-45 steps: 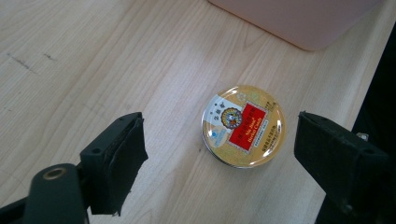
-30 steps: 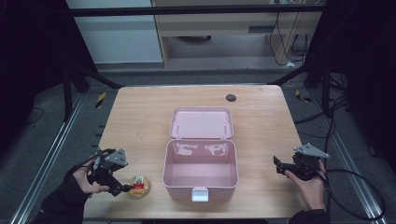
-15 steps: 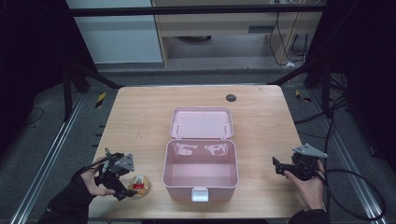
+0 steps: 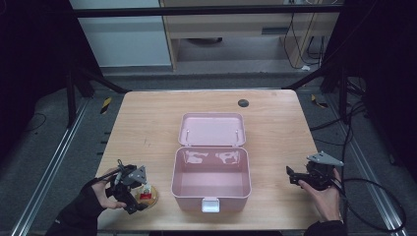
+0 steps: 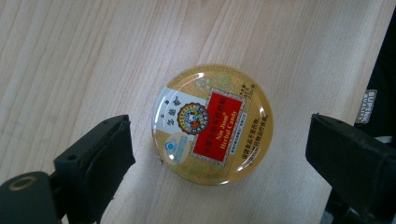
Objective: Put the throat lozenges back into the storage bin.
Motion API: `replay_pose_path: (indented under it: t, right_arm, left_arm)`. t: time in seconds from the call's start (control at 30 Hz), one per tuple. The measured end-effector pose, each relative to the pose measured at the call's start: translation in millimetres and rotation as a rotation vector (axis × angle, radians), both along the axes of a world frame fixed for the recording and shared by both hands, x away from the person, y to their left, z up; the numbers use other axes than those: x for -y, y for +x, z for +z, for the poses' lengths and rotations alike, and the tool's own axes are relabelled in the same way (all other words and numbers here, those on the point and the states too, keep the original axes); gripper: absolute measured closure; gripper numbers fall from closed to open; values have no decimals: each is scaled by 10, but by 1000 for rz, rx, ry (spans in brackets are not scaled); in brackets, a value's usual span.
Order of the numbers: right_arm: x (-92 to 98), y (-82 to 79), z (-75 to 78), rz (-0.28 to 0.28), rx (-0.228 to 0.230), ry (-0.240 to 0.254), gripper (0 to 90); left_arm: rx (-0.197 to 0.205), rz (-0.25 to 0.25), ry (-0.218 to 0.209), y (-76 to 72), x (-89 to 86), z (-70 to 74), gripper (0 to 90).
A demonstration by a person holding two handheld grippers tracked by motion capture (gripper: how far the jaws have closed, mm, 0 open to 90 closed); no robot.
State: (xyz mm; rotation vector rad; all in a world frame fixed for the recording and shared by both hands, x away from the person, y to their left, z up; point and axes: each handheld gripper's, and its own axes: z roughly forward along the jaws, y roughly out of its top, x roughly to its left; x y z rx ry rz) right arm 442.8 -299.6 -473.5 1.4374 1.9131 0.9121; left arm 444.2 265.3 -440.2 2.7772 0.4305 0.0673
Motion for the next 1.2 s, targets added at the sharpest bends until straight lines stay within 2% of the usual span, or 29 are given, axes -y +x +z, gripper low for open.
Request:
replay_pose_path:
  t: [0.8,1.2]
  right_arm:
    - [-12,4,-12,6,-8,-10,16]
    - [-11,4,-9,10,-6,-10,16]
  left_arm:
    - [-21,-10,53,43,99,-193,113]
    - [-14,-11,86,48,133,-228,186]
